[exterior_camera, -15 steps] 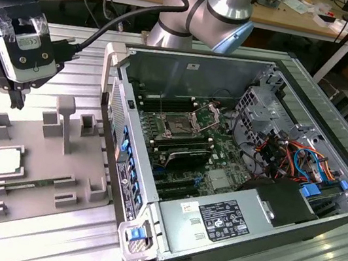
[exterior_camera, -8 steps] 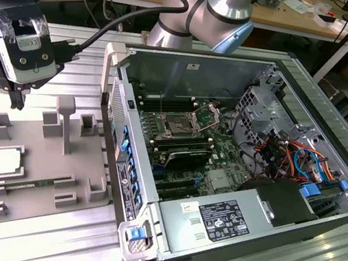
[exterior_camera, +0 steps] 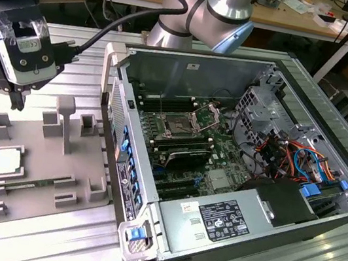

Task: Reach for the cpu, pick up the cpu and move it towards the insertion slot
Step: 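Reach for the cpu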

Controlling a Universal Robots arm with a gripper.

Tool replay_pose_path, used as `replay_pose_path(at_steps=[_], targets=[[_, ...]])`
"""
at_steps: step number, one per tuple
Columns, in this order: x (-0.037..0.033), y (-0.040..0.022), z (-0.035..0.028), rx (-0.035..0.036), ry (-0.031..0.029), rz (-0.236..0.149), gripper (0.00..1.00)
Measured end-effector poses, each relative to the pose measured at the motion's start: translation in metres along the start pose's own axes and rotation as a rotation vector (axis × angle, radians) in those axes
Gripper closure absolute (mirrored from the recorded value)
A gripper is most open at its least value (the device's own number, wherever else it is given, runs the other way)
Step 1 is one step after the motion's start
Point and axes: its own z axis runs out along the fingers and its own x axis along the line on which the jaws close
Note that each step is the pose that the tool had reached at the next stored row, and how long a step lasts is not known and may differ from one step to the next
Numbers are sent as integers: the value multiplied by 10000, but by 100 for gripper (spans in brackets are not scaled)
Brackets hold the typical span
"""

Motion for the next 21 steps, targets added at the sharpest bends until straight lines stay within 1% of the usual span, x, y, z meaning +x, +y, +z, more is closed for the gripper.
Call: replay_pose_path(at_steps=[21], targets=[[0, -2, 44, 1, 0, 0, 89]])
